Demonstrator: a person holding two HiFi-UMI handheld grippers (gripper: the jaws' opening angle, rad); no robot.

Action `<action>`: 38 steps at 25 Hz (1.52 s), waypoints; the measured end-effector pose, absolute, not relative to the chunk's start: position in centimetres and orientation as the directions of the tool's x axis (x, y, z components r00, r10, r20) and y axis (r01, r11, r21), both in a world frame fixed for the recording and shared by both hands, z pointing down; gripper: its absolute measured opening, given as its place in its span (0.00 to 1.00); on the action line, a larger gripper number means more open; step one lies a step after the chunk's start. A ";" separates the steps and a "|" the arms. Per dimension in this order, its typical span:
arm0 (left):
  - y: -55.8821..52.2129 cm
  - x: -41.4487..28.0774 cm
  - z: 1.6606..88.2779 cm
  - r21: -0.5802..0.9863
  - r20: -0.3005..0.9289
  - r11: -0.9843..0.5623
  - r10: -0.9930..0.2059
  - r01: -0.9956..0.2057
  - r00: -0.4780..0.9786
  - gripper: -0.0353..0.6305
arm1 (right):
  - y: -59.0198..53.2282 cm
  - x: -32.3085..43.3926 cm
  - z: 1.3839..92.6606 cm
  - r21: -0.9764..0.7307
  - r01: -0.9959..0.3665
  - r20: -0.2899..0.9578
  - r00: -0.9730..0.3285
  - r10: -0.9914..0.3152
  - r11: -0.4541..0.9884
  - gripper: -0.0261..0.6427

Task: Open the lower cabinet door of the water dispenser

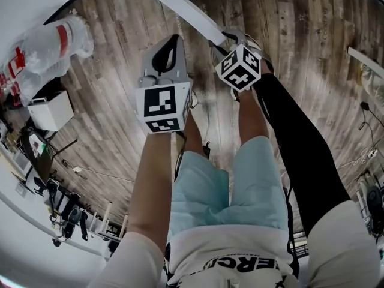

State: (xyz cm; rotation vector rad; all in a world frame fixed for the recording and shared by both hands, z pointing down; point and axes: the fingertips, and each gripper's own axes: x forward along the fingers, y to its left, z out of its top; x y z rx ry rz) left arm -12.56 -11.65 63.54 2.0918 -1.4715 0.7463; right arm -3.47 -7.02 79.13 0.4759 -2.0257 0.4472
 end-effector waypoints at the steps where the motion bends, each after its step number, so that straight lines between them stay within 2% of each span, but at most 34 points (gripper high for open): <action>1: -11.5 -12.7 63.6 0.071 0.670 -0.310 -0.690 -0.948 0.276 0.14 | -6.9 -3.6 79.1 -0.117 -0.501 0.881 -0.450 -0.143 0.857 0.30; 38: -6.9 -21.9 64.0 0.127 0.658 -0.180 -0.720 -0.975 0.219 0.14 | -0.9 -13.0 78.9 -0.145 -0.340 0.907 -0.420 -0.012 0.929 0.30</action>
